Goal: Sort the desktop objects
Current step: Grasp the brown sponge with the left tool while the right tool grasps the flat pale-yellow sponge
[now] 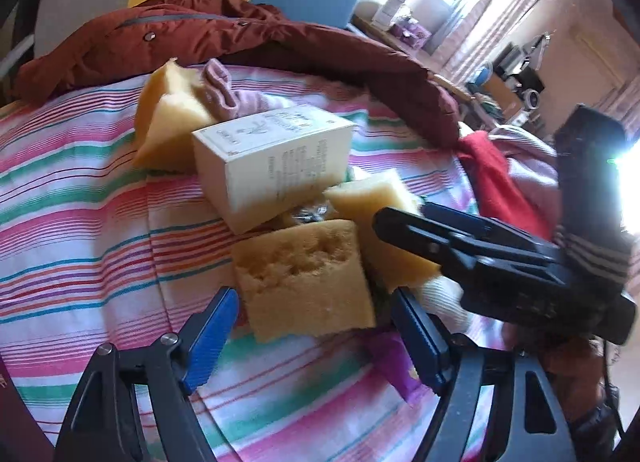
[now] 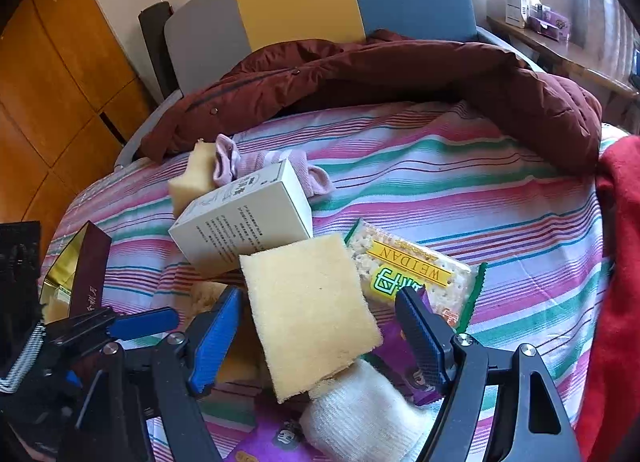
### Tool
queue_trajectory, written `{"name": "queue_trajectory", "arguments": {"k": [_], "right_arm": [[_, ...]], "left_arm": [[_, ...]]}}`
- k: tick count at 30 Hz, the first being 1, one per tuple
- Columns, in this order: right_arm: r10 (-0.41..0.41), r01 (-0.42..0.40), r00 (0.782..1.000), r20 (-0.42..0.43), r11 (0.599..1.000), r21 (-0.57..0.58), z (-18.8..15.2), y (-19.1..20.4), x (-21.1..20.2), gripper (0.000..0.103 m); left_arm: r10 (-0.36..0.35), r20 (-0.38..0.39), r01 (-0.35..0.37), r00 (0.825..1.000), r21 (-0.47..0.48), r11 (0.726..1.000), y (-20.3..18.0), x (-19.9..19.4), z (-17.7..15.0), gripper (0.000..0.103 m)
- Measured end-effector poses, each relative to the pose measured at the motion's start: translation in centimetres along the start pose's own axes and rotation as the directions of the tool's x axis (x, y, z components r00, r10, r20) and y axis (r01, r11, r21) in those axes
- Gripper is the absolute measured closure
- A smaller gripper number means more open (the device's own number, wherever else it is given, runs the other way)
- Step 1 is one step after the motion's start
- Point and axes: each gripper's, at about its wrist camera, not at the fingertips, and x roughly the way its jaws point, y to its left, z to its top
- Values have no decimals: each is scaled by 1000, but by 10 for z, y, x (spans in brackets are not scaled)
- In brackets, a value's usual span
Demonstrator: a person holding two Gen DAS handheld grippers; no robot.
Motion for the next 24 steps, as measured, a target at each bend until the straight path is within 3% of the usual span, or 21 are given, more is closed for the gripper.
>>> {"name": "queue_trajectory", "arguments": {"k": [2, 6, 9, 17, 24], "right_arm": [[-7, 7, 1000, -6, 1000, -7, 0, 1, 3, 25], [-10, 9, 1000, -24, 999, -42, -1, 8, 10, 26], [-15, 11, 999, -49, 997, -81, -4, 14, 16, 42], [5, -7, 1000, -17, 994, -112, -4, 19, 8, 47], [4, -2, 1000, 15, 993, -117, -6, 21, -3, 46]], "left_arm": [[10, -2, -10, 1000, -13, 1000, 4, 3, 0, 35], [-2, -5, 2, 1000, -8, 1000, 6, 6, -3, 42], [4, 9, -5, 1000, 31, 1000, 5, 1, -7, 46], [13, 59, -13, 998, -2, 1000, 14, -34, -21, 46], [100, 158, -104, 982, 14, 994, 19, -94, -41, 46]]}}
